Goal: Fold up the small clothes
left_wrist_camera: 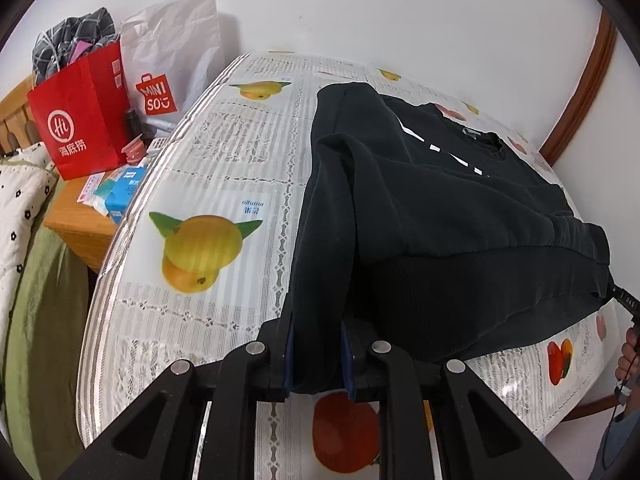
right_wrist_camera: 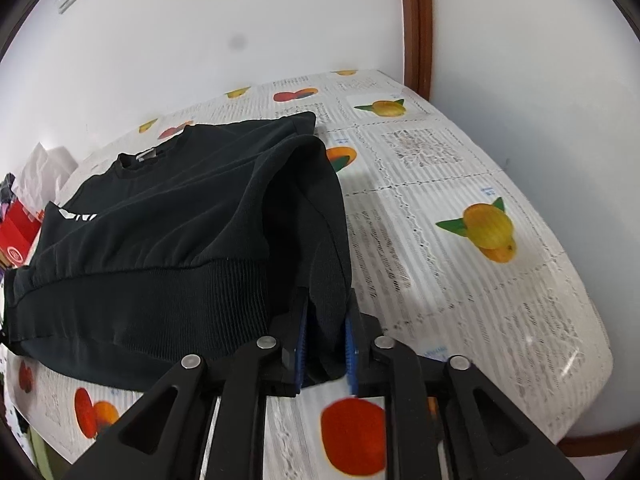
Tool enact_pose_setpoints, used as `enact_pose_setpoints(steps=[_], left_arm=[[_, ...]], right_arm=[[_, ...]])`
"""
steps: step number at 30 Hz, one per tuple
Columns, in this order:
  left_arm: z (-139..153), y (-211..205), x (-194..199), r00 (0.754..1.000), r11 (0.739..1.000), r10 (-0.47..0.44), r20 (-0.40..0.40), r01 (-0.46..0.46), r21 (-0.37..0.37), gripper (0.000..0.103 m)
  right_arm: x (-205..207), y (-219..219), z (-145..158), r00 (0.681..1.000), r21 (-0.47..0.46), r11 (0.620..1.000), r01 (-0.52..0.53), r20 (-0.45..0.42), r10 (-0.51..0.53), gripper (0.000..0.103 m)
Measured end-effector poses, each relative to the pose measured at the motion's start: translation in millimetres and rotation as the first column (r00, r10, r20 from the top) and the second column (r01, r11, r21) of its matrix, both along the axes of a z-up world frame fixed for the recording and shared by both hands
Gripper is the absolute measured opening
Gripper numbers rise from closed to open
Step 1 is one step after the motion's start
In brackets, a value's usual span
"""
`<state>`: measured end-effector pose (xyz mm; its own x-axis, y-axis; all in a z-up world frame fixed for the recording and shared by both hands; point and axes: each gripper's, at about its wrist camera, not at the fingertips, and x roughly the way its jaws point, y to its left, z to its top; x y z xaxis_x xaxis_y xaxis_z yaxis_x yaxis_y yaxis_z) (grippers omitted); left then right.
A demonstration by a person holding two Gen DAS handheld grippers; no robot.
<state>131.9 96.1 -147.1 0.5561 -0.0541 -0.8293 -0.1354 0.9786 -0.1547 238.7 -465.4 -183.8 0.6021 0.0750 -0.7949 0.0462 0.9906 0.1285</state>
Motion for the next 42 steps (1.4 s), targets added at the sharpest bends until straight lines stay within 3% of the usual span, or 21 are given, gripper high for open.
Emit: enact_pose_setpoints(steps=[5, 10, 15, 19, 24, 27, 29, 31, 32, 34, 42], left_arm=[[12.3, 4.9, -7.5, 0.999, 1.000, 0.008, 0.038, -0.007, -0.015, 0.029], [31.8, 6.1, -16.3, 0.993, 0.999, -0.005, 0.116, 0.010, -0.042, 0.056], [35.4, -7.6, -17.9, 0.989, 0.994, -0.071, 0.128, 0.080, -0.068, 0.056], [24.6, -17.8, -16.4, 0.988, 0.989, -0.116, 0.106, 0.124, -0.078, 0.055], [13.3, -23.6, -10.3, 0.986, 0.984, -0.148, 0.078, 0.155, -0.088, 0.051], [4.3, -23.5, 0.8, 0.987, 0.980, -0.150, 0.049, 0.155, -0.125, 0.048], [-0.7, -24.0, 6.7, 0.988, 0.974, -0.154, 0.032, 0.157, -0.165, 0.042], [-1.9, -26.5, 9.8, 0.988, 0.974, -0.154, 0.028, 0.156, -0.165, 0.024], [0.5, -28.4, 10.4, 0.987, 0.975, -0.156, 0.036, 0.160, -0.152, 0.017], [8.5, -29.2, 10.8, 0.986, 0.975, -0.159, 0.058, 0.166, -0.147, 0.010], [51.8, -18.8, 32.5, 0.973, 0.972, -0.118, 0.198, 0.154, -0.177, 0.007]], right_arm=[[-16.9, -1.1, 19.4, 0.999, -0.027, 1.000, 0.009, 0.035, -0.008, 0.023], [-29.6, 6.1, 37.3, 0.996, -0.019, 1.000, -0.010, 0.084, 0.011, 0.042], [-33.0, 23.2, 37.8, 0.992, 0.008, 0.998, -0.063, 0.108, 0.062, 0.048], [-23.0, 31.1, 19.1, 0.996, 0.017, 0.998, -0.058, 0.069, 0.056, 0.048], [-15.5, 35.7, 6.1, 0.997, 0.076, 0.994, -0.074, 0.040, 0.072, 0.048], [-6.9, 44.8, 0.3, 0.996, 0.066, 0.994, -0.083, 0.027, 0.081, 0.047], [-3.0, 47.2, -2.4, 0.997, 0.066, 0.995, -0.075, 0.021, 0.074, 0.046], [-1.7, 49.3, -1.0, 0.997, 0.063, 0.995, -0.076, 0.028, 0.074, 0.035], [-1.4, 50.7, 0.9, 0.996, 0.056, 0.995, -0.085, 0.031, 0.083, 0.017], [-2.8, 50.2, 8.1, 0.994, 0.057, 0.993, -0.102, 0.048, 0.099, 0.016], [7.5, 28.6, 50.9, 0.983, 0.220, 0.969, -0.110, 0.172, 0.072, 0.014]])
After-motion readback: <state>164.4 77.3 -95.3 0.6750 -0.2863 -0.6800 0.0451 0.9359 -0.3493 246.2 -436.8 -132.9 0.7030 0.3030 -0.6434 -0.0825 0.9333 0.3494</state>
